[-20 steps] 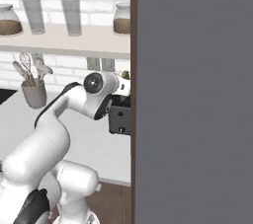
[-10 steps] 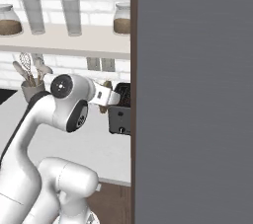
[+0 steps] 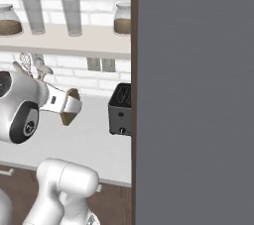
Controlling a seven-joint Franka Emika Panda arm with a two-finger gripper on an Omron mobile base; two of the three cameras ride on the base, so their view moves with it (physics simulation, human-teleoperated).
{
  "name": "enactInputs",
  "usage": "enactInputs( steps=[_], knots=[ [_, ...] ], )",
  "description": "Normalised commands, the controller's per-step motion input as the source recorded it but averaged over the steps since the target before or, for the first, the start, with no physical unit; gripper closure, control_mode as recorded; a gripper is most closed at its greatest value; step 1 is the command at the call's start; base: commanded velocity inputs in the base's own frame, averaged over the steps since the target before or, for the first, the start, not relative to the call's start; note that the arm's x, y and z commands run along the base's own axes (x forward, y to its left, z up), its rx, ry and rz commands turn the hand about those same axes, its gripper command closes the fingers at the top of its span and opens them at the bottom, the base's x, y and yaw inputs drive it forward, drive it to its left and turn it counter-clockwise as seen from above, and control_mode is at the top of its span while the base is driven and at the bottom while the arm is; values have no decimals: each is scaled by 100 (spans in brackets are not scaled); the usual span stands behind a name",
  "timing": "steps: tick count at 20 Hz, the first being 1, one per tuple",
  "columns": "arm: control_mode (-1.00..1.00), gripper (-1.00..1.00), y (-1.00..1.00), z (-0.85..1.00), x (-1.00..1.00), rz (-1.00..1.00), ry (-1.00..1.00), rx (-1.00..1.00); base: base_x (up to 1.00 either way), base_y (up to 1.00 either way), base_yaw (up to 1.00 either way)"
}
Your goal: Start the toaster. Once the lever pops up, take the bread to the plate on the dining counter.
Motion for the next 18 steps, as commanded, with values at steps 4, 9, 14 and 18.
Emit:
enactInputs(
  steps=[4, 9, 14, 18],
  knots=[
    [-100, 100, 72, 5, -63, 3, 6, 0, 0, 0, 0],
    [-100, 100, 68, 0, -60, 3, 12, 0, 0, 0, 0],
    [-100, 100, 13, 0, -7, 2, 0, 1, 0, 0, 0],
    [-100, 100, 0, 0, 0, 0, 0, 0, 0, 0, 0]
  ],
)
